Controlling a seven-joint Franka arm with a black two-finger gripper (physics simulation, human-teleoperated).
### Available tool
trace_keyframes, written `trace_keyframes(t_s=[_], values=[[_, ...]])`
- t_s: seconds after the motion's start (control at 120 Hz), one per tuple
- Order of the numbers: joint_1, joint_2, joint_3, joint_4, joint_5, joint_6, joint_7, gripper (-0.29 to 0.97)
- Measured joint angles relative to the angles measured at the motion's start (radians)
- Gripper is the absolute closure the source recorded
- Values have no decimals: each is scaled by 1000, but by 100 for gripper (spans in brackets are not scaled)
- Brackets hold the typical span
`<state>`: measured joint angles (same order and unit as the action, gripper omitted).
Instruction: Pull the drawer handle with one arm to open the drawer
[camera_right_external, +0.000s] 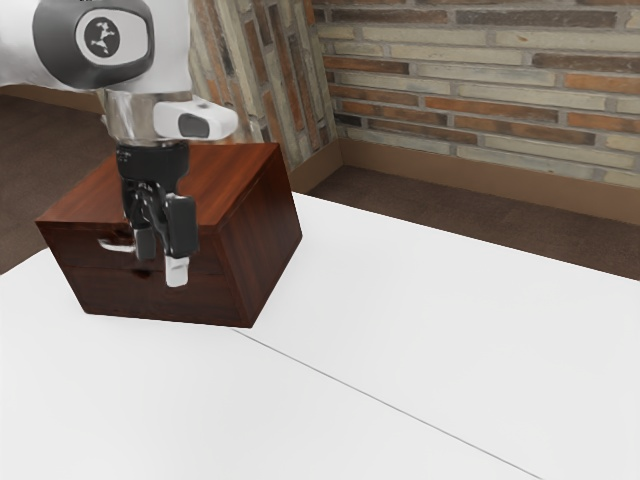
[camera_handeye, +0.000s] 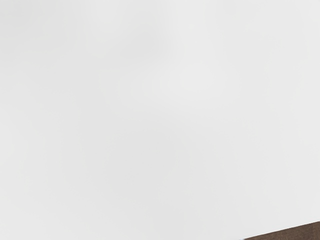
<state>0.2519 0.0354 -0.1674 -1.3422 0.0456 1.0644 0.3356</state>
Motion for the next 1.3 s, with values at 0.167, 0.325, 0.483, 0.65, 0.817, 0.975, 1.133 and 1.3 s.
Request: trace_keyframes(t_s=[0.167,0.325,0.483,0.65,0.817,0.975,1.133,1.3], values=[[143,-16,5,-6,-3,190,147,0],[296,-232,8,-181,-2,292,342,0],[566,-276,-79,-462,-182,635,690,0],[625,-154,-115,-437,-249,826,984,0],[700,-253,-106,-626,-315,1019,1236,0],[724,-265,-103,-660,-432,1146,1446,0],[709,-249,-100,-633,-298,1129,1387,0],[684,-231,-116,-624,-279,1114,1302,0]])
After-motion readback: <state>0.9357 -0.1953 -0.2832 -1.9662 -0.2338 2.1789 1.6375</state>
